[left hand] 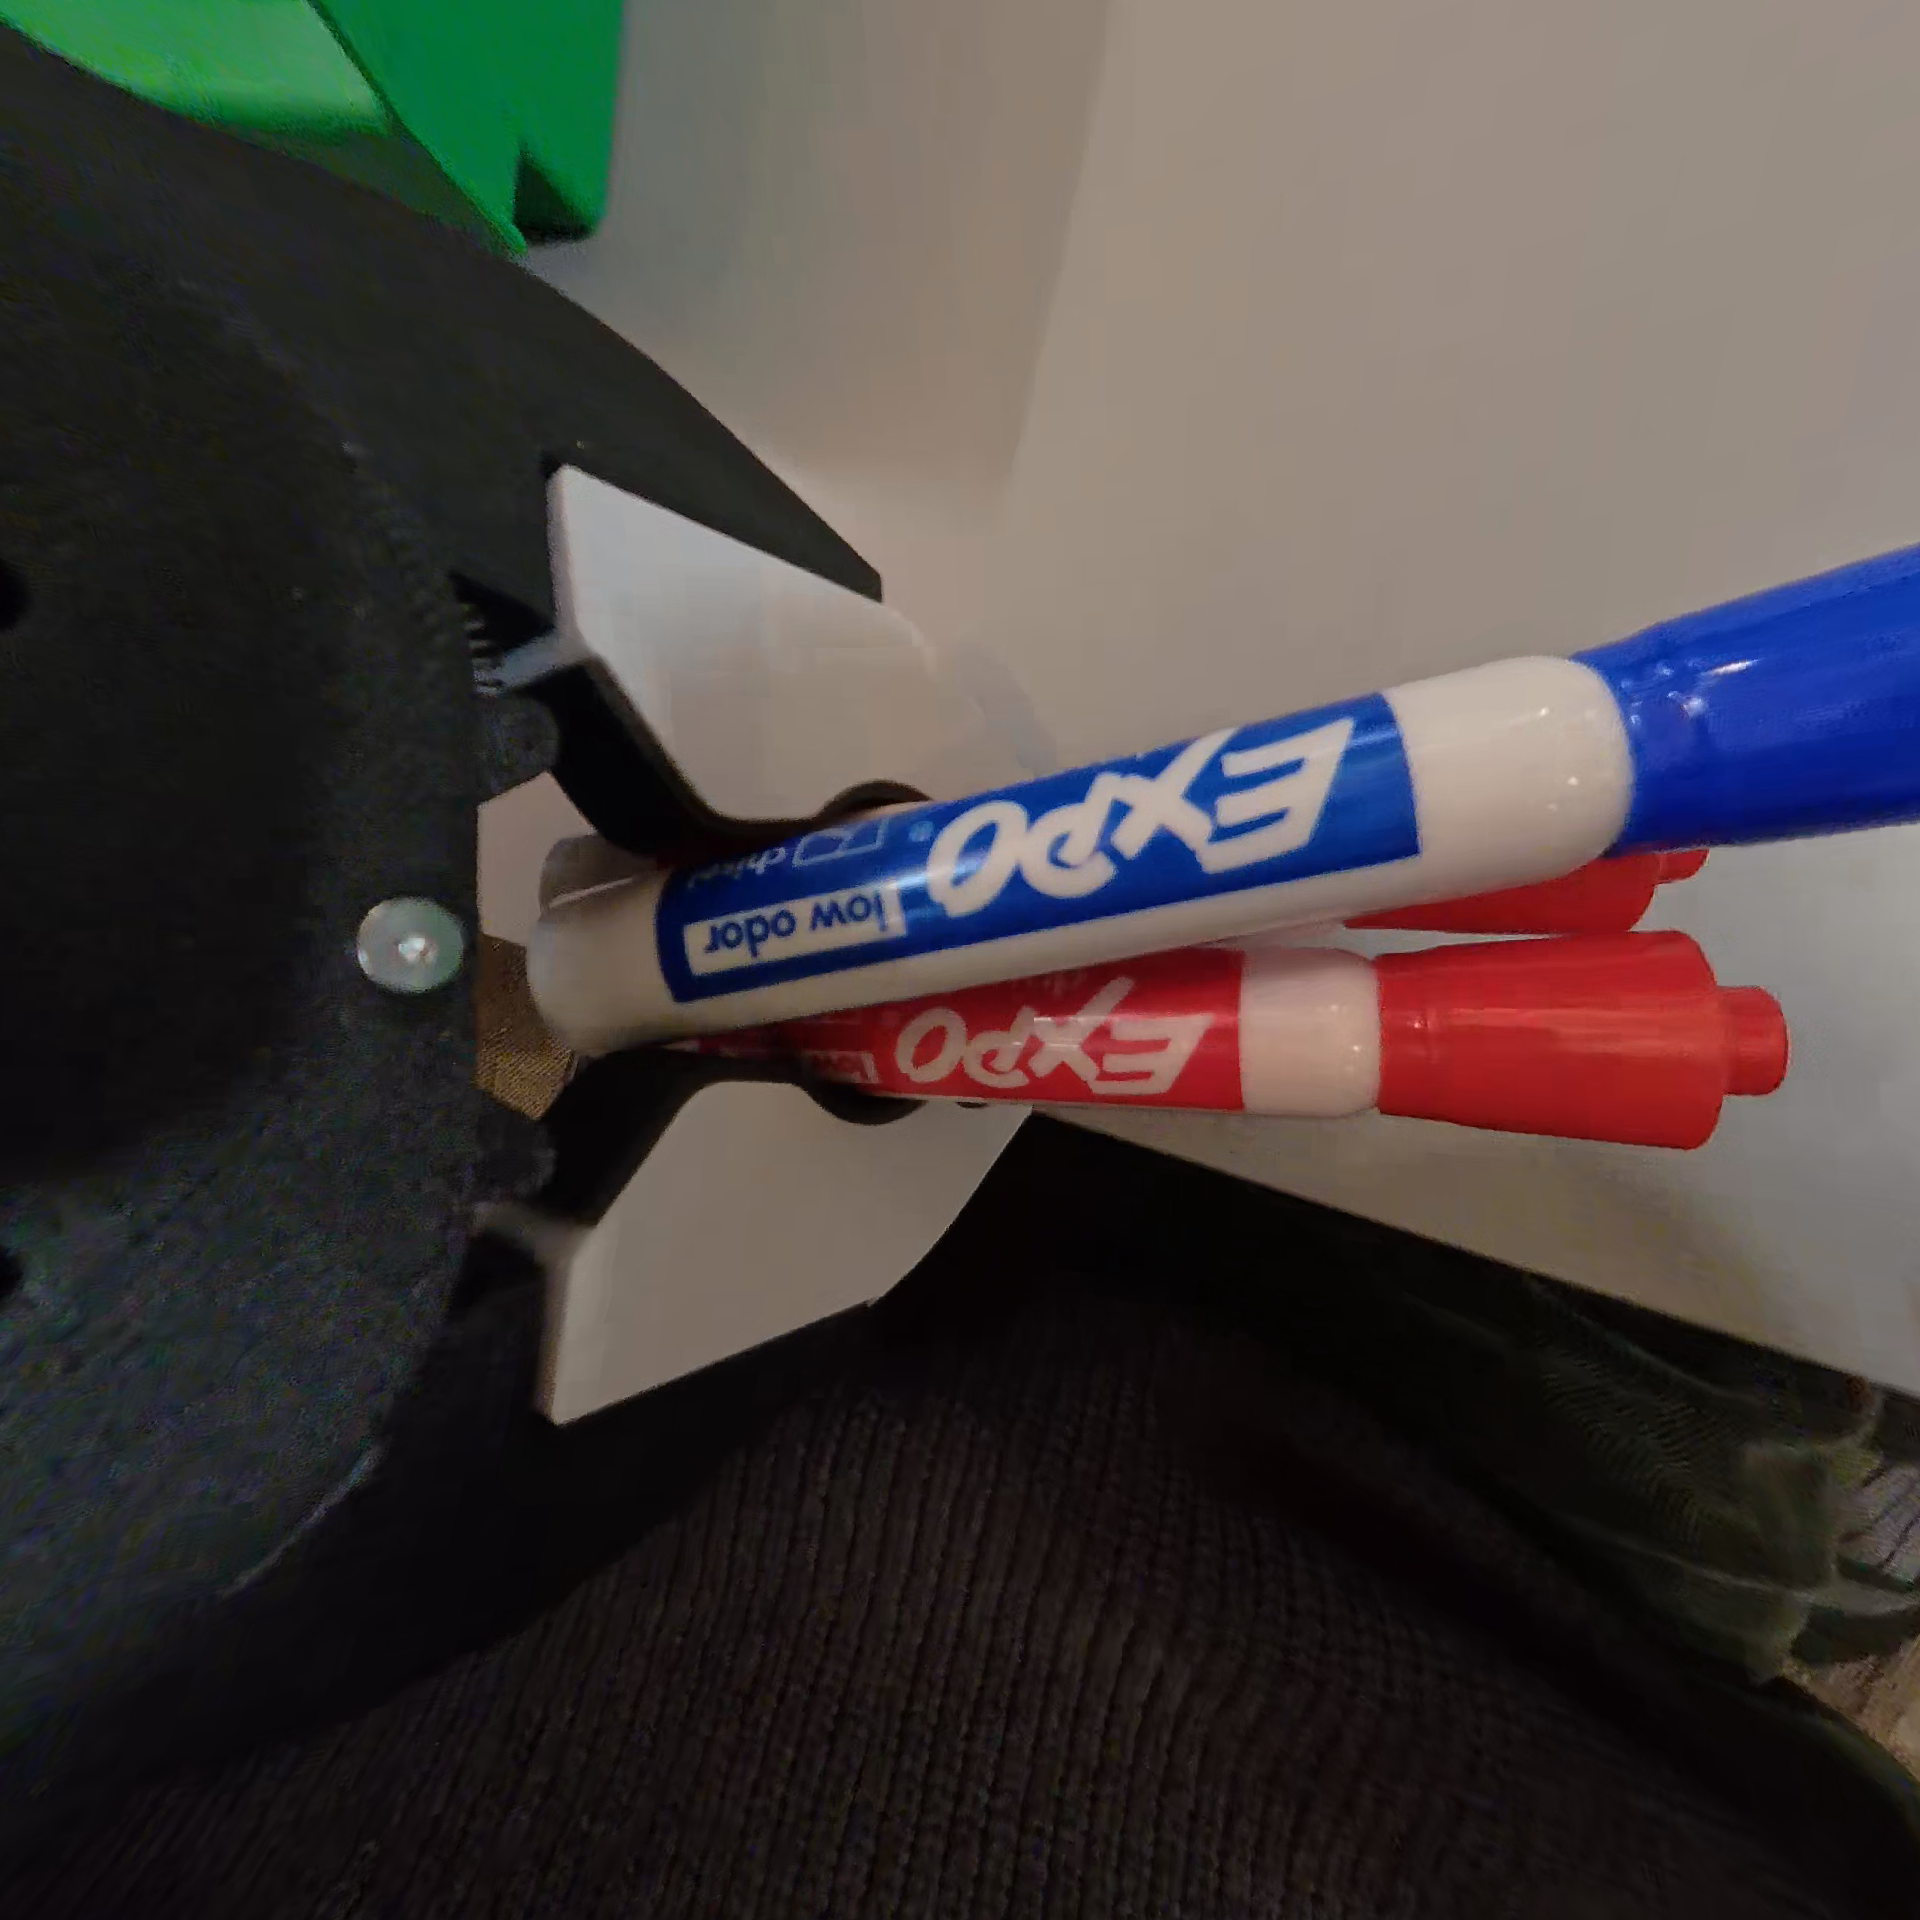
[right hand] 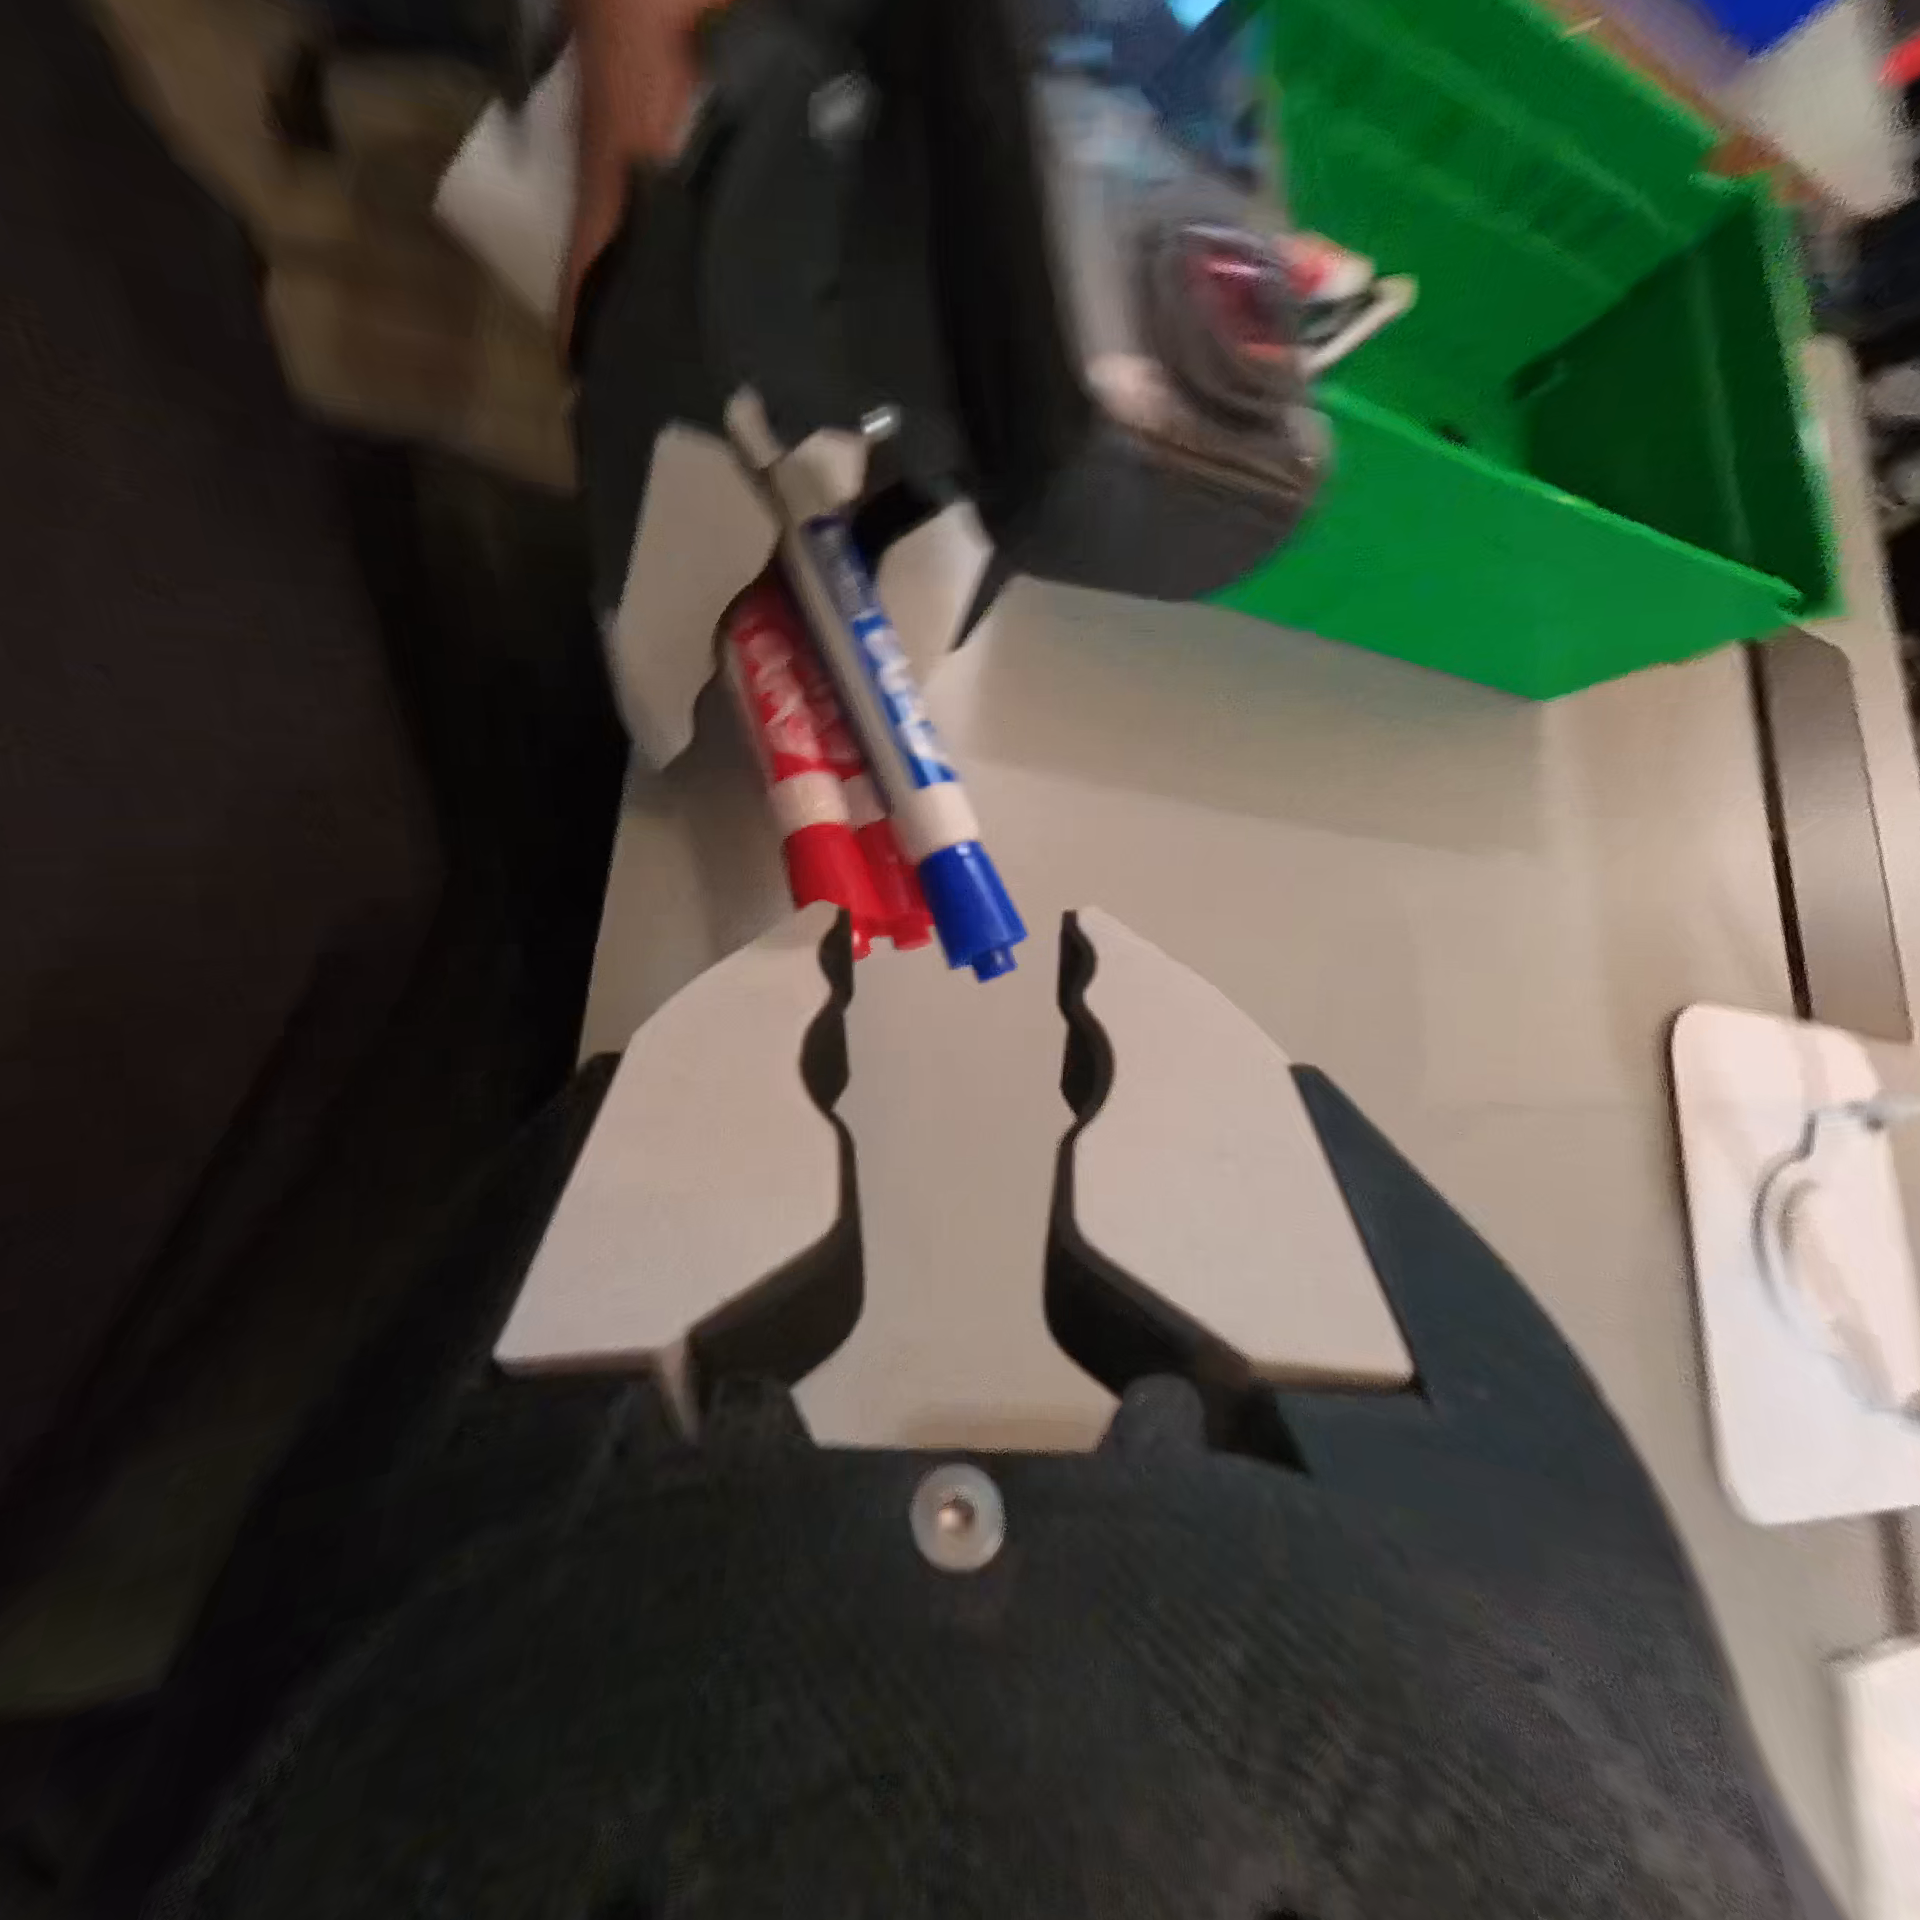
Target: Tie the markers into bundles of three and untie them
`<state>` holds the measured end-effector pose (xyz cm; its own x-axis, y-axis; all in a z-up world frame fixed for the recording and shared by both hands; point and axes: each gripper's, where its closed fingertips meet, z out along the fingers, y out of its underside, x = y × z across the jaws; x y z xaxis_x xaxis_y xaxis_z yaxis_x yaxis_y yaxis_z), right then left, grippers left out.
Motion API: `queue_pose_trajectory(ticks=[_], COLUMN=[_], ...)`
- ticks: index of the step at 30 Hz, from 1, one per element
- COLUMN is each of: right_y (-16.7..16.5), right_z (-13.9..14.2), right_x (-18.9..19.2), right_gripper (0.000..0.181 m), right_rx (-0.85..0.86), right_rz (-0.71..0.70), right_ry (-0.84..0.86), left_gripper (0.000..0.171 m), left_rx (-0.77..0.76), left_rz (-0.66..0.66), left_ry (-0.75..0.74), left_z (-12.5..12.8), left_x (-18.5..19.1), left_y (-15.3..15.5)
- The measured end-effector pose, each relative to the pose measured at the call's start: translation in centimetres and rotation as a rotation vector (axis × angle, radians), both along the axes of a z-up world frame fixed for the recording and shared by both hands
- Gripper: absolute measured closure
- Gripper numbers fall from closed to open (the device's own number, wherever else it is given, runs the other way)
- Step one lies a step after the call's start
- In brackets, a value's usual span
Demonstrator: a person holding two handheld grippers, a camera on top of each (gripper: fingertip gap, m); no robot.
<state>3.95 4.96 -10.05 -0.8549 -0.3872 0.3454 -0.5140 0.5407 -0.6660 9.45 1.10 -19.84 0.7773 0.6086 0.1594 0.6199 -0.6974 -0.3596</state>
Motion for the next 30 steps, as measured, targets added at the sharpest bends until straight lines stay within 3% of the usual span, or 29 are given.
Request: queue_pose_trajectory(ticks=[2,4,7,12,15,21,30], right_y=[-0.5,-0.3,-0.3,-2.2,-2.7,-2.8,-2.9], right_z=[1.2,1.8,1.0,-2.0,-2.2,-2.1,-3.2], right_x=[-2.2,-5.2,-8.0,-6.4,-5.9,-4.9,-3.3], right_gripper=[0.145,0.160,0.181,0.181,0.181,0.181,0.181], right_rx=[-0.126,-0.225,-0.319,-0.271,-0.272,-0.280,-0.220], right_rz=[-0.160,-0.325,-0.516,-0.496,-0.491,-0.446,-0.348], right_ry=[-0.129,-0.197,-0.266,-0.345,-0.346,-0.383,-0.420], left_gripper=[0.126,0.127,0.126,0.126,0.126,0.126,0.126], left_rx=[-0.026,-0.086,-0.084,-0.027,0.011,-0.082,-0.093], left_rz=[0.033,0.068,0.105,0.138,0.127,0.094,0.101], left_ry=[0.050,0.130,0.169,0.269,0.187,0.089,0.058], left_z=[0.1,0.2,0.4,0.8,0.3,-1.4,-1.3], left_x=[-0.9,-2.1,-2.8,-4.2,-3.2,-1.8,-1.5], left_y=[-0.7,-1.9,-2.3,-1.6,-0.6,-1.2,-1.6])
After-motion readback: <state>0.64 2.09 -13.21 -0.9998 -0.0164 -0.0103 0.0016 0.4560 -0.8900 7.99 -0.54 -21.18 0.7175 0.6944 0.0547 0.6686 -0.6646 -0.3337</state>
